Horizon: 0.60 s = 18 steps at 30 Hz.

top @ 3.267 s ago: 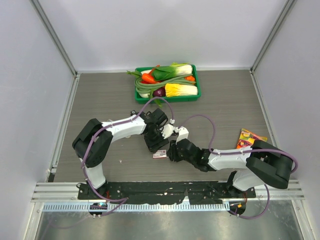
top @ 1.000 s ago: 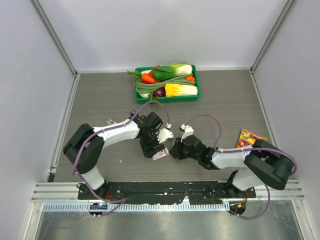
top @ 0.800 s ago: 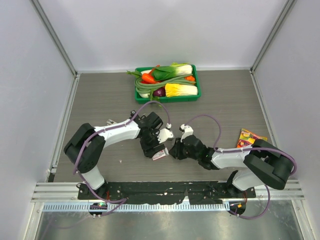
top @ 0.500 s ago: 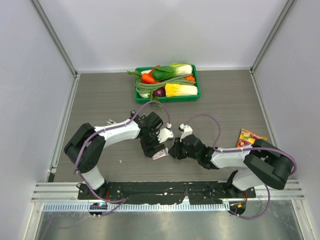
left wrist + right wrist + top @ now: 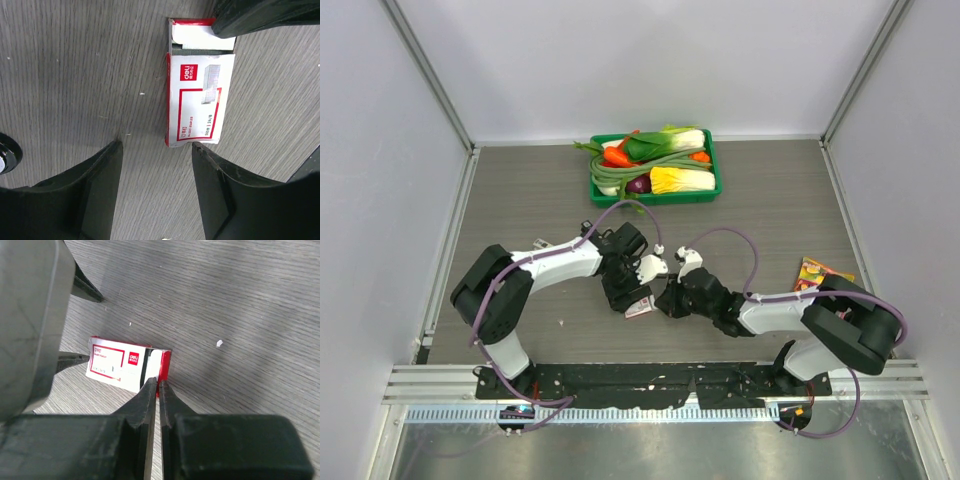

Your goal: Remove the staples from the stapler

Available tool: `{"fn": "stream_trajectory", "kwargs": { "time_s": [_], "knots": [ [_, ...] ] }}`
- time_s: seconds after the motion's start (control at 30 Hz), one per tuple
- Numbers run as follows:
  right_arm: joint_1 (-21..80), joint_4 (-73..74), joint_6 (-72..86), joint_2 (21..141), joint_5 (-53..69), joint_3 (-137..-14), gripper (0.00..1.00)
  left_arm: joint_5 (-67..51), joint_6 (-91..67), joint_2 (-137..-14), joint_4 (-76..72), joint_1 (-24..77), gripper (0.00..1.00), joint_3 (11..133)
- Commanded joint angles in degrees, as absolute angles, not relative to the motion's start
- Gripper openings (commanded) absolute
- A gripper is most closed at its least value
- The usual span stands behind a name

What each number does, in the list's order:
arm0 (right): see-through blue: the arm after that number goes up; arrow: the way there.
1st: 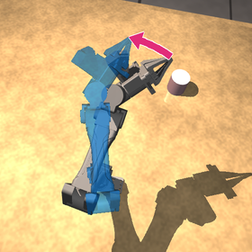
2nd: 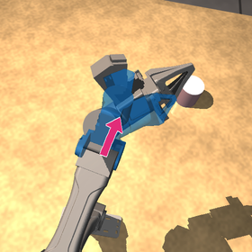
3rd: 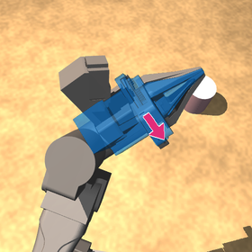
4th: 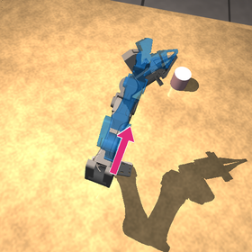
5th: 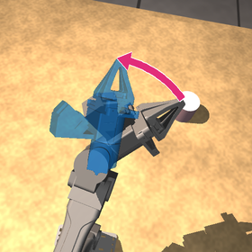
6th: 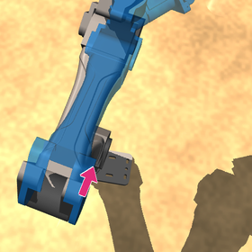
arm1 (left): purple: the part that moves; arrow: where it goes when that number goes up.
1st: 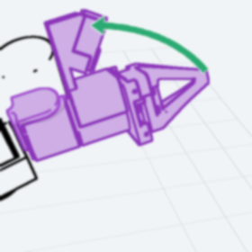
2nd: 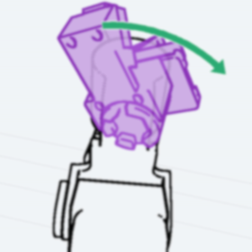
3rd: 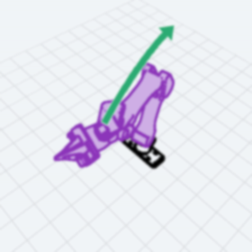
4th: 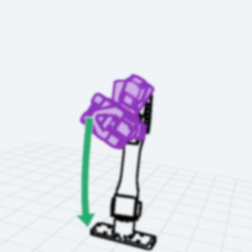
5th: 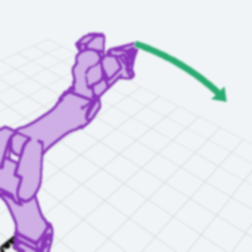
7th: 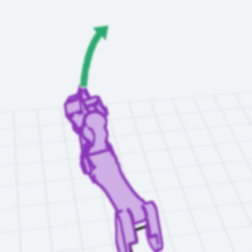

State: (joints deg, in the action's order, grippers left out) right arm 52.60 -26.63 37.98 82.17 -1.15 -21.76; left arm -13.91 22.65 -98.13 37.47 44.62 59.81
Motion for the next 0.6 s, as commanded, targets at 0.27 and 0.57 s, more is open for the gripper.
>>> {"fn": "stream_trajectory", "kwargs": {
  "time_s": [0.27, 0.57],
  "knots": [
    [55.02, -35.67, 40.60, 84.38, 2.20, -20.75, 0.09, -13.62, 21.27, -100.99, 32.52, 44.56, 0.61, 60.21],
    [55.02, -40.69, 41.22, 82.97, 5.01, -18.46, 0.16, -15.46, 20.04, -102.04, 31.20, 44.47, 0.60, 61.43]
  ]
}}
